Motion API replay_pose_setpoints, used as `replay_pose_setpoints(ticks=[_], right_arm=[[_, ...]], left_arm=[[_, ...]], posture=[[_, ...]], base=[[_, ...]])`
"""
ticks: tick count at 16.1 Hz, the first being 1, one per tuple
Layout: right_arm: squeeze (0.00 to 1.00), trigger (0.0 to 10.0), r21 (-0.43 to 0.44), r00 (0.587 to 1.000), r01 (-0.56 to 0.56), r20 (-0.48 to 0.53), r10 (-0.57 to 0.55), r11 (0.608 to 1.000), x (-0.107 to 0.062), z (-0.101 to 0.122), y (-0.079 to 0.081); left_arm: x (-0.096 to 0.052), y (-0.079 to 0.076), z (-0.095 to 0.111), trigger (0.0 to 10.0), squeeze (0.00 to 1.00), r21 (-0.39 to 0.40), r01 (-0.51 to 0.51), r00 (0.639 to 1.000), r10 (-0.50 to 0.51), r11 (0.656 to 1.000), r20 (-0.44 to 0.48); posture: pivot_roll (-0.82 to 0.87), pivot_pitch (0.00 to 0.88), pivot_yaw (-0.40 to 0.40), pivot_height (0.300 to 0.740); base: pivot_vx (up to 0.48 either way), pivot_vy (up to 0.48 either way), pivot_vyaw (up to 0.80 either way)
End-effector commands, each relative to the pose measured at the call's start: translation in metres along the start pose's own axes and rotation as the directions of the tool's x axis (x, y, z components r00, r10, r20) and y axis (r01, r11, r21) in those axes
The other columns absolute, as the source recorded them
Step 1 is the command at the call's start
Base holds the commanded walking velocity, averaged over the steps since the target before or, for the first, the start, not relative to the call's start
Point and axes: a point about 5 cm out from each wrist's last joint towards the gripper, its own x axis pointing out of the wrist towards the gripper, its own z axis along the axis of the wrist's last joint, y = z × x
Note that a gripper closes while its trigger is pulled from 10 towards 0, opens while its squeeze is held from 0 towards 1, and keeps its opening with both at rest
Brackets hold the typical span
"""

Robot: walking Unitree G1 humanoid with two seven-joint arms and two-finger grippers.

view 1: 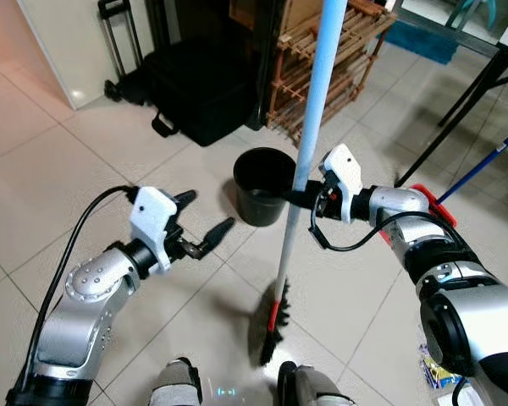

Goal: Sweep floor

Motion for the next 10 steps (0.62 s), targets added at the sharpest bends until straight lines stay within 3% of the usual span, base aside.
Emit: replay_pose_setpoints(ticks=[1, 3, 6, 8, 10], right_arm=[[0.00, 10.0, 0.000, 0.999, -0.029, 0.018, 0.029, 1.000, -0.006, 0.004, -0.002], [0.00, 10.0, 0.044, 0.982, -0.179, 0.062, 0.176, 0.983, -0.007, 0.006, 0.005], [0.00, 10.0, 0.095, 0.927, -0.369, 0.111, 0.358, 0.925, -0.015, 0.009, 0.011], [0.00, 10.0, 0.121, 0.888, -0.451, 0.161, 0.431, 0.884, -0.020, 0.013, 0.013], [0.00, 10.0, 0.121, 0.872, -0.480, 0.178, 0.457, 0.869, -0.020, 0.015, 0.014]], left_arm=[[-0.001, -0.006, 0.002, 10.0, 0.00, -0.009, 0.047, 0.999, -0.047, 0.999, 0.003], [0.000, -0.014, 0.012, 10.0, 0.00, -0.010, 0.124, 0.992, -0.124, 0.992, 0.009], [0.002, -0.023, 0.020, 10.0, 0.00, -0.013, 0.215, 0.977, -0.215, 0.977, 0.013], [0.004, -0.030, 0.029, 10.0, 0.00, -0.038, 0.260, 0.965, -0.259, 0.965, 0.040], [0.005, -0.032, 0.034, 10.0, 0.00, -0.048, 0.274, 0.961, -0.271, 0.961, 0.052]], posture=[[0.09, 0.232, -0.076, 0.740], [0.09, 0.232, -0.074, 0.740], [0.09, 0.236, -0.075, 0.740], [0.09, 0.237, -0.074, 0.740], [0.08, 0.238, -0.073, 0.740]], base=[[0.000, 0.000, 0.00], [0.000, 0.000, 0.00], [0.000, 0.000, 0.00], [0.000, 0.000, 0.00], [0.000, 0.000, 0.00]])
